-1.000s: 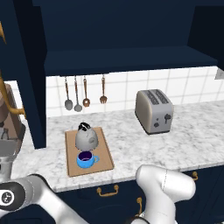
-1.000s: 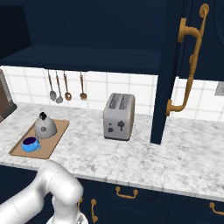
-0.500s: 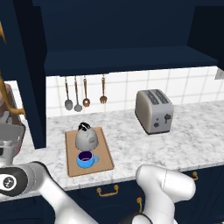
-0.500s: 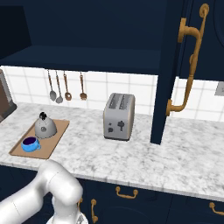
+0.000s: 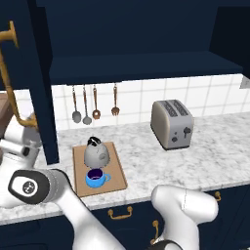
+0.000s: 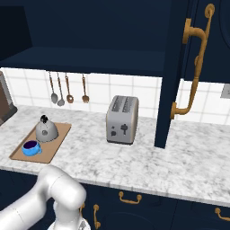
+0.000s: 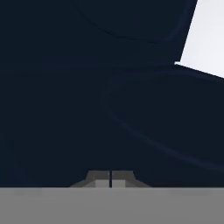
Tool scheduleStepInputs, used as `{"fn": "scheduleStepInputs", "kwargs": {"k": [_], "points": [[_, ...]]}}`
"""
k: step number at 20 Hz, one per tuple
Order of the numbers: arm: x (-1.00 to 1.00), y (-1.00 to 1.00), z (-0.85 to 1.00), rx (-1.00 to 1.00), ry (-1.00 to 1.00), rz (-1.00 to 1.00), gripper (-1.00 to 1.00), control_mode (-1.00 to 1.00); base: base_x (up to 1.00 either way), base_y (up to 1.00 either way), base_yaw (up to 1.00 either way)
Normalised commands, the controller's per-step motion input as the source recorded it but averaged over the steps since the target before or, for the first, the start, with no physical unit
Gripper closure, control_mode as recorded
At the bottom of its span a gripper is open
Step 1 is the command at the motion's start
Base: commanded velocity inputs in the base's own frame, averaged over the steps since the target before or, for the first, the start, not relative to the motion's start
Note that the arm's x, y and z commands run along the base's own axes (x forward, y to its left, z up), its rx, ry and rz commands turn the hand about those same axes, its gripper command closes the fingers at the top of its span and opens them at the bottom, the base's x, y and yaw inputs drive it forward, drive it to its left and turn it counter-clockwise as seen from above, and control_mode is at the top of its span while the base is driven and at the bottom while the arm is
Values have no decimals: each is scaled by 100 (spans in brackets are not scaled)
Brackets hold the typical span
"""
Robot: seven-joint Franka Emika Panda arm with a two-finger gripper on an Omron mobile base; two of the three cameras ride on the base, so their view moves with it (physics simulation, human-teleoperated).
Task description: Pick the kettle from the counter and place it on the tray. Then pick the mug from the cabinet and place it on the tray. Then close the cabinet doors.
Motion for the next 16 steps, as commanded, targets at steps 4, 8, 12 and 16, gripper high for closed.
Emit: {"fn": "scheduleStepInputs", "kwargs": {"k": [4,8,12,16], "points": [[0,-81,54,12,0,0,100,-100,0,0,0],[0,-91,32,11,1,0,100,-100,0,0,0],[5,-99,27,9,22,0,100,-100,0,0,0],[24,-100,24,4,59,1,100,-100,0,0,0]]}}
